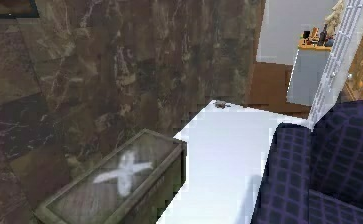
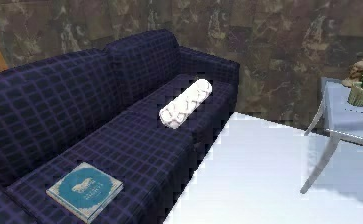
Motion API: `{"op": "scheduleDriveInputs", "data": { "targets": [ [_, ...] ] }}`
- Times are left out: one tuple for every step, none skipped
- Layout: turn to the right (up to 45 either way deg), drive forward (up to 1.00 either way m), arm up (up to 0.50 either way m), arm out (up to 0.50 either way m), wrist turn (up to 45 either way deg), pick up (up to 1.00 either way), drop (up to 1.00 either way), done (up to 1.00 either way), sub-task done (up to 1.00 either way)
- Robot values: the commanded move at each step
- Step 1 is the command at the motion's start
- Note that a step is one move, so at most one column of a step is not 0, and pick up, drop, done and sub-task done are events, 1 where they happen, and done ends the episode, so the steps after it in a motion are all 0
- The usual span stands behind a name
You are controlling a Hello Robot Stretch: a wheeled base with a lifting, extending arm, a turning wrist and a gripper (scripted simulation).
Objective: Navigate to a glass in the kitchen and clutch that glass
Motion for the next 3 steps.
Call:
{"op": "scheduleDriveInputs", "data": {
  "targets": [
    [0.0, 0.40, 0.00, 0.00, 0.0, 0.00, 0.00, 0.00, 0.00],
    [27.0, 0.00, 0.00, 0.00, 0.0, 0.00, 0.00, 0.00, 0.00],
    [0.0, 1.00, 0.00, 0.00, 0.0, 0.00, 0.00, 0.00, 0.00]
  ]
}}
